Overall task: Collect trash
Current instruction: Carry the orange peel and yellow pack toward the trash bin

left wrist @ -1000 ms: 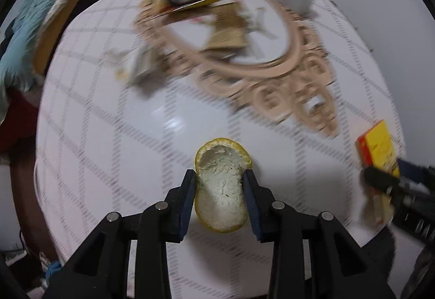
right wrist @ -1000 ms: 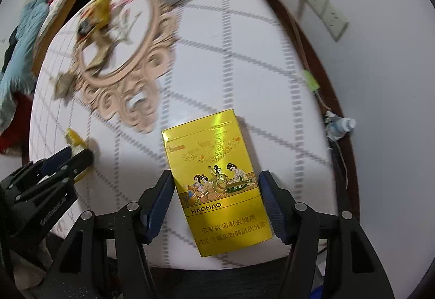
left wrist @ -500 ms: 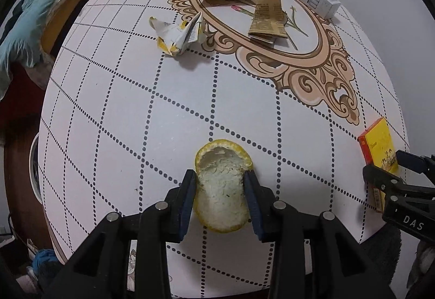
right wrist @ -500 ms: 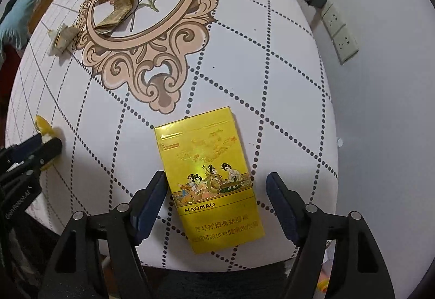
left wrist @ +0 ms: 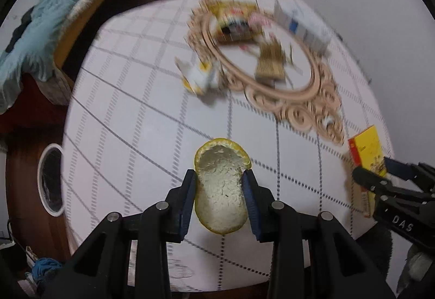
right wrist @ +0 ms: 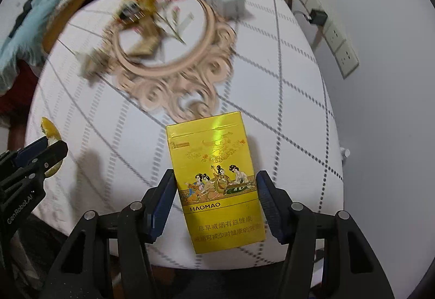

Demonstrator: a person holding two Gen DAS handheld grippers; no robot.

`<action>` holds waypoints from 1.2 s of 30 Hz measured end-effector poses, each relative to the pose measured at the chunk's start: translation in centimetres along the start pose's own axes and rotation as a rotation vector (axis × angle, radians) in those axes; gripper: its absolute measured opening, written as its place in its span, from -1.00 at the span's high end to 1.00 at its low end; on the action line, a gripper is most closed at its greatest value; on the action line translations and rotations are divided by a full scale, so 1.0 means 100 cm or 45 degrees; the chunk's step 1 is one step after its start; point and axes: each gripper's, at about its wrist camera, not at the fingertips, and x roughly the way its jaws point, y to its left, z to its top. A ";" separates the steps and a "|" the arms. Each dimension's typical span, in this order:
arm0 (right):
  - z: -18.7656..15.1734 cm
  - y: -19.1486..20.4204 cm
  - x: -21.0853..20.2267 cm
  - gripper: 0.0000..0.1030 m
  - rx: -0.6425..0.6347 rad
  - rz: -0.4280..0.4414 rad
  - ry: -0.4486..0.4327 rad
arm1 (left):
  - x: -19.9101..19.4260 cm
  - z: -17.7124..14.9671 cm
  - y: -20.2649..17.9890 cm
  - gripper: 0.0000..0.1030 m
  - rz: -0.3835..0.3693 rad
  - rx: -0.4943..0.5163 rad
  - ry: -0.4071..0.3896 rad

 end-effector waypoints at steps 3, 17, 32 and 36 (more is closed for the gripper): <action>0.007 0.020 -0.021 -0.20 0.001 0.045 -0.060 | -0.031 0.010 0.021 0.40 0.009 -0.028 -0.089; 0.060 0.226 -0.083 -0.19 -0.227 0.325 -0.224 | -0.121 0.025 0.211 0.40 0.136 -0.262 -0.334; 0.059 0.557 0.084 -0.18 -0.573 0.436 0.115 | -0.012 -0.071 0.485 0.39 0.296 -0.731 -0.065; 0.055 0.609 0.148 -0.18 -0.586 0.437 0.239 | 0.040 -0.091 0.533 0.39 0.212 -0.847 0.037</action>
